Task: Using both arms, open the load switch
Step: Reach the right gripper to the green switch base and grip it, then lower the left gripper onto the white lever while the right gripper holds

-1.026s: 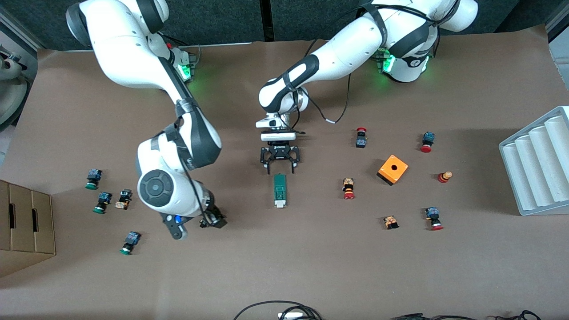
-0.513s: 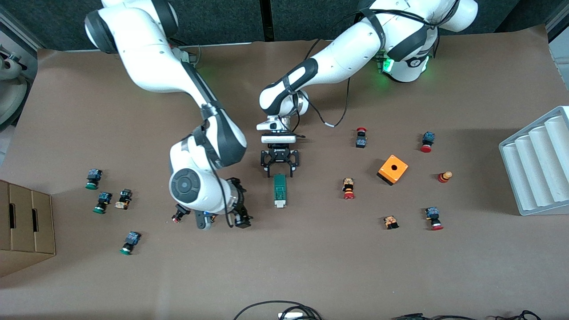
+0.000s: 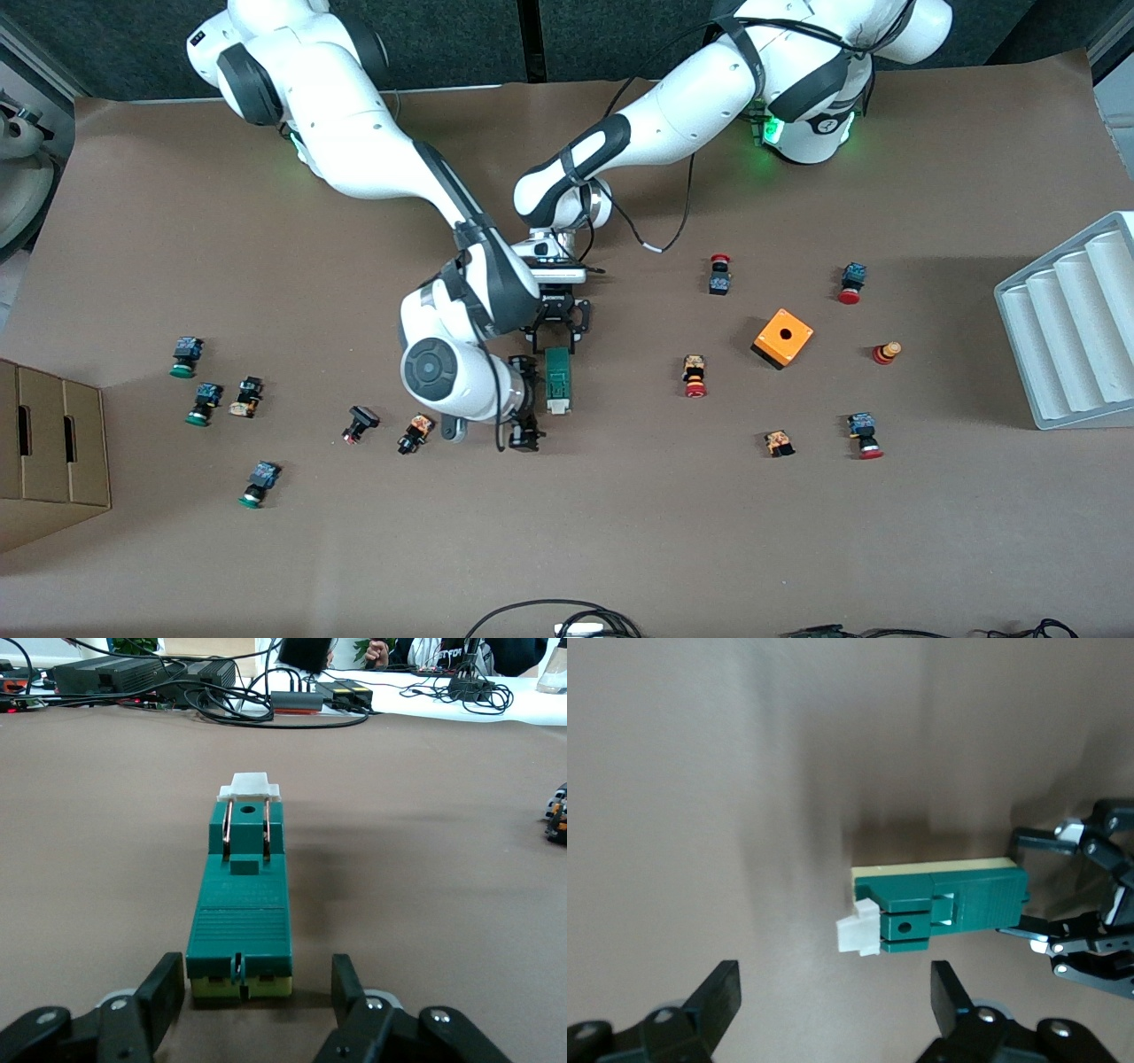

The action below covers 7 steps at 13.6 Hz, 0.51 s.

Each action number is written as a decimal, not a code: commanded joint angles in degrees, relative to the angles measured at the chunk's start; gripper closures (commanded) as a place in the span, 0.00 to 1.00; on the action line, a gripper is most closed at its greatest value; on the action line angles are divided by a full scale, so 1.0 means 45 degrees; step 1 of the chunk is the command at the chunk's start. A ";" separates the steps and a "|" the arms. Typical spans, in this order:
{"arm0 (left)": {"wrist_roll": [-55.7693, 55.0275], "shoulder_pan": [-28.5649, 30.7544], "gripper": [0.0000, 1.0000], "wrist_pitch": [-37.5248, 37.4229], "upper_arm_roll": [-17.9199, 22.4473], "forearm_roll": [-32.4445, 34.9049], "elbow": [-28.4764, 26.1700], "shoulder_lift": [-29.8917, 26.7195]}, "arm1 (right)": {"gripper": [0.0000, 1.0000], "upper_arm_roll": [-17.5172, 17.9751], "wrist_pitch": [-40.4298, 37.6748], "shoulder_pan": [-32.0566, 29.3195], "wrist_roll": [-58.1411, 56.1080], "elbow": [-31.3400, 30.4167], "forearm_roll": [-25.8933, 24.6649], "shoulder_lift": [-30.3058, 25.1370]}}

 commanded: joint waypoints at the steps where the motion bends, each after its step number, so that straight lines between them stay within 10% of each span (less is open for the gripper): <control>1: -0.0110 -0.0270 0.31 -0.0252 0.0232 0.0206 0.0350 0.0260 | 0.06 -0.0234 0.0308 0.0115 0.0635 0.0966 0.0861 0.1017; 7: -0.0090 -0.0348 0.31 -0.0389 0.0251 0.0226 0.0292 0.0319 | 0.21 -0.0116 0.0212 0.0095 0.1282 0.1476 0.1389 0.1605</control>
